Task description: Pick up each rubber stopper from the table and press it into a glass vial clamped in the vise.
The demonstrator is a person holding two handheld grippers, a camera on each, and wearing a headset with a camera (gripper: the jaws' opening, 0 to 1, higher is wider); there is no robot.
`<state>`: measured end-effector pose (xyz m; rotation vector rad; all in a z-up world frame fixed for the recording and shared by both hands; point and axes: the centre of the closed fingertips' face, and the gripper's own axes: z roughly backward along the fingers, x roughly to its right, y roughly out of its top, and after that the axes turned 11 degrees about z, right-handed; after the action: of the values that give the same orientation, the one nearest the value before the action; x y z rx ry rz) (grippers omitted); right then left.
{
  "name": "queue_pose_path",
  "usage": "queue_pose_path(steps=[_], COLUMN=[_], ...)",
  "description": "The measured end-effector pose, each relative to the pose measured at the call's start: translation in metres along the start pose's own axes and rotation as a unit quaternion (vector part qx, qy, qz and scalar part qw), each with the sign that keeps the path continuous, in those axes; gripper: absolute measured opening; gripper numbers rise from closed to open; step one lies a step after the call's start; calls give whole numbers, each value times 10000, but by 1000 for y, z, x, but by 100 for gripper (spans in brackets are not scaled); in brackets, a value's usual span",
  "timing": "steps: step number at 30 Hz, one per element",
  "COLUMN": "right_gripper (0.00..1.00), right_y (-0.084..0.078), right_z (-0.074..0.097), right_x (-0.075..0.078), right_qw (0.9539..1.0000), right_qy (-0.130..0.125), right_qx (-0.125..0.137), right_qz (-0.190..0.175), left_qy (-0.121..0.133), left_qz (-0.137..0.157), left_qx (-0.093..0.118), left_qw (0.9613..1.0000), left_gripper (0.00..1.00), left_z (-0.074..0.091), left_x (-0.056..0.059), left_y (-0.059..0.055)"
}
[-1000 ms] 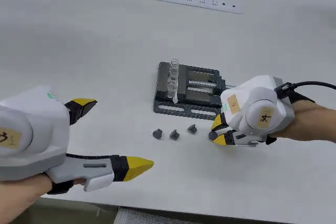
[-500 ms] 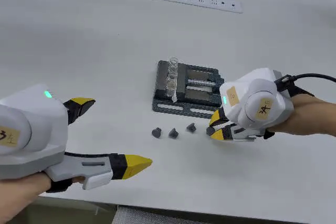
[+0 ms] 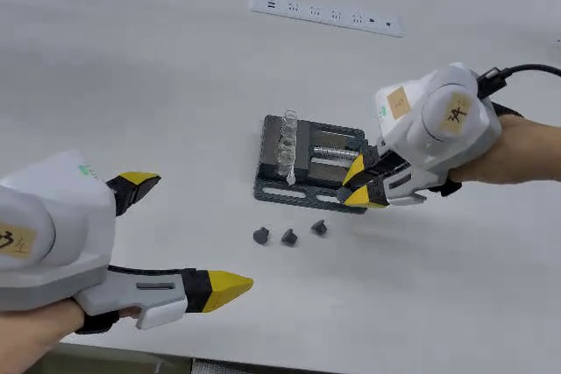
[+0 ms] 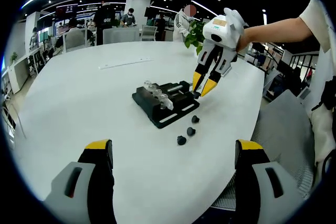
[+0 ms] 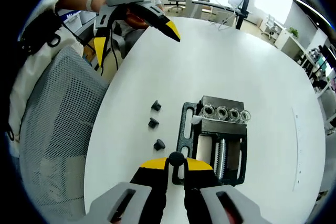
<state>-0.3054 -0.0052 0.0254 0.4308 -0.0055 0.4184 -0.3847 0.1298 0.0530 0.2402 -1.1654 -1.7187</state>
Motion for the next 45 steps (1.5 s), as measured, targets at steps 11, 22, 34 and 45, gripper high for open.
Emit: queue_pose_path(steps=[11,22,34,45], right_gripper=[7,7,6,6], right_y=[17,31,46,44], right_z=[24,27,19,1], right_x=[58,95,105,102], right_qw=[9998,9993,9986,9982], right_qy=[-58,33,170,336], right_qx=[-38,-119,-109,-132], right_qz=[192,360,490,478], left_qy=[-67,-85,-115,-99], left_qz=[-48,22,48,115], left_qx=[-17,-13,-28,-46], left_qw=[10000,10000,9999,9999], left_gripper=[96,96,96,96], left_z=[-7,-12,-16,-18], left_x=[8,6,2,1], left_y=[5,6,6,6])
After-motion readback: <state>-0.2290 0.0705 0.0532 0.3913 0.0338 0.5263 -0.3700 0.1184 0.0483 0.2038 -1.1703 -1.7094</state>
